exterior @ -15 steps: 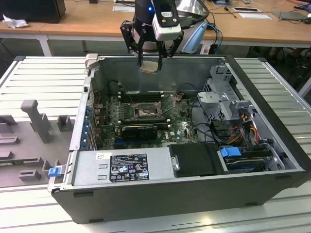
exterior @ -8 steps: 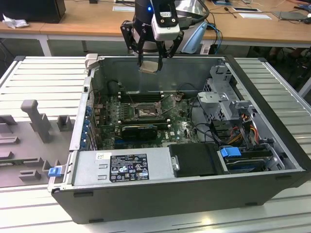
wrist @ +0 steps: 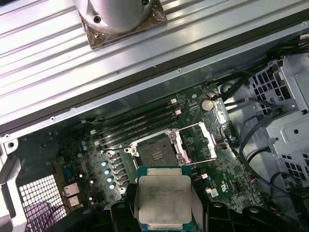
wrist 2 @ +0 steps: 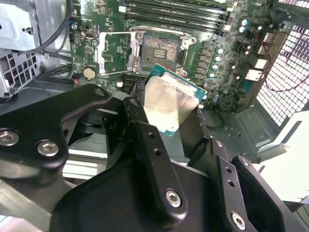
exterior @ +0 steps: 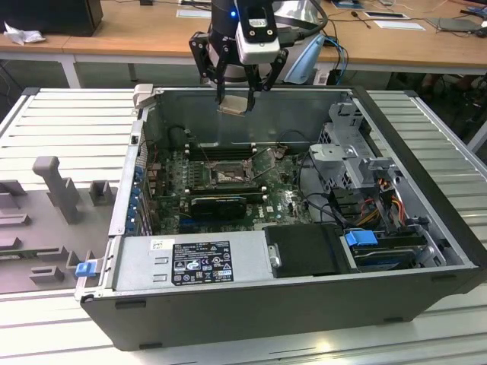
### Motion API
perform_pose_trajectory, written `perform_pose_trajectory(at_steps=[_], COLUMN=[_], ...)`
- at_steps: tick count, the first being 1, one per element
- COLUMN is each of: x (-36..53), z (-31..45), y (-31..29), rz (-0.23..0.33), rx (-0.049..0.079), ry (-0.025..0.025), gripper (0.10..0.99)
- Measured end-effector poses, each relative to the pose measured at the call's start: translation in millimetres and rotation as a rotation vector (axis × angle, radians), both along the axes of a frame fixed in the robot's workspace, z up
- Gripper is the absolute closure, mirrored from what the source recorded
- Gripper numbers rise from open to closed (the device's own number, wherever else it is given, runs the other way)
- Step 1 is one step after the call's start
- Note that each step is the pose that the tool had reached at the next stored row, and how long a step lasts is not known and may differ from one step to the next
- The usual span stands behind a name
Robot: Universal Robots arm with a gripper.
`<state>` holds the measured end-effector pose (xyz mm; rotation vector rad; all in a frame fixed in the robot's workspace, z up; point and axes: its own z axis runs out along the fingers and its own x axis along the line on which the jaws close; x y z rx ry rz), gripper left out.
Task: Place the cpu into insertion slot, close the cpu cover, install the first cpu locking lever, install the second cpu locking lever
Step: 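Place the cpu into insertion slot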
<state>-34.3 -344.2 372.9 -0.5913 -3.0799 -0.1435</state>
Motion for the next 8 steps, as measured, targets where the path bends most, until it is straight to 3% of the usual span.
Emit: perform_pose_trajectory(at_steps=[8], x=[0.0], z=[-0.3], y=[0.0], rz=[-0.039], rx=[0.000], ry=[-0.0001], gripper=[0.557])
